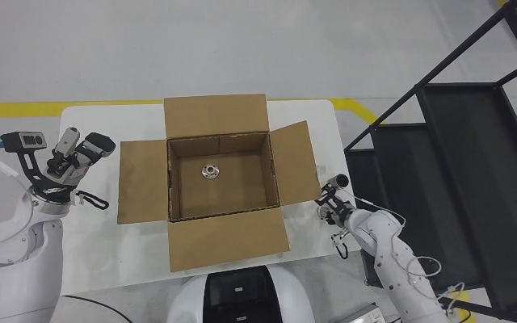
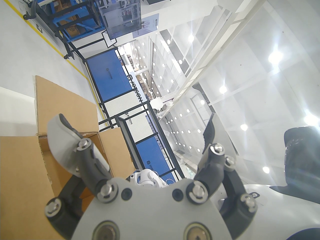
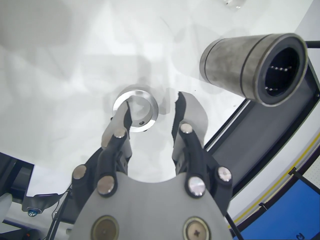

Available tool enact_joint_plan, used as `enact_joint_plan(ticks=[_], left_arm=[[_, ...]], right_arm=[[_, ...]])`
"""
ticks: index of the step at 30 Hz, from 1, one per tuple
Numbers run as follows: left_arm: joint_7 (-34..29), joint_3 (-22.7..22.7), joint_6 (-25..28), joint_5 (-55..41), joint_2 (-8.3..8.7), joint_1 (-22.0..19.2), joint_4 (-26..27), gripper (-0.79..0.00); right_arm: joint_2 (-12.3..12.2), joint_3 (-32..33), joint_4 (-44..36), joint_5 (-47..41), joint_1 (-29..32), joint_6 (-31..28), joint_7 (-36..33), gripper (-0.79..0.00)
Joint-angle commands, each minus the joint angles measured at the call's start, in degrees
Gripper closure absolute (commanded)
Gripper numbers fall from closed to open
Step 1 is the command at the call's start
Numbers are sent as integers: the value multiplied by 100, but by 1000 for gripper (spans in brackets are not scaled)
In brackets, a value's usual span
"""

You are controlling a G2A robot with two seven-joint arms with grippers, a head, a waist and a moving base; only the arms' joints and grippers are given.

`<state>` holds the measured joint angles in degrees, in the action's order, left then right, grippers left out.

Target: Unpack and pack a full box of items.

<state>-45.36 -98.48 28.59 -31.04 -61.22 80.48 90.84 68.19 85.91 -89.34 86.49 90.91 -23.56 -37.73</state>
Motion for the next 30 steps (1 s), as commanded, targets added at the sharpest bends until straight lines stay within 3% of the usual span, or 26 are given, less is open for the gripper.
enact_joint_plan(ticks=[1, 9, 17, 24, 30], left_arm=[[0, 0, 0, 0, 0, 0, 0, -785], [0, 0, 0, 0, 0, 0, 0, -785], [0, 0, 0, 0, 0, 0, 0, -785], [0, 0, 0, 0, 0, 0, 0, -785], [0, 0, 0, 0, 0, 0, 0, -785]], right_arm=[[-20, 122, -145, -124, 85, -85, -5, -785], [-157, 1302, -1312, -1418, 1020, -809, -238, -785], [-232, 2264, -2134, -3571, 1453, -1536, 69, -785], [-310, 2138, -3006, -4467, 1022, -1927, 41, -785], [-372, 1394, -3445, -4321, 57, -1951, -173, -785]])
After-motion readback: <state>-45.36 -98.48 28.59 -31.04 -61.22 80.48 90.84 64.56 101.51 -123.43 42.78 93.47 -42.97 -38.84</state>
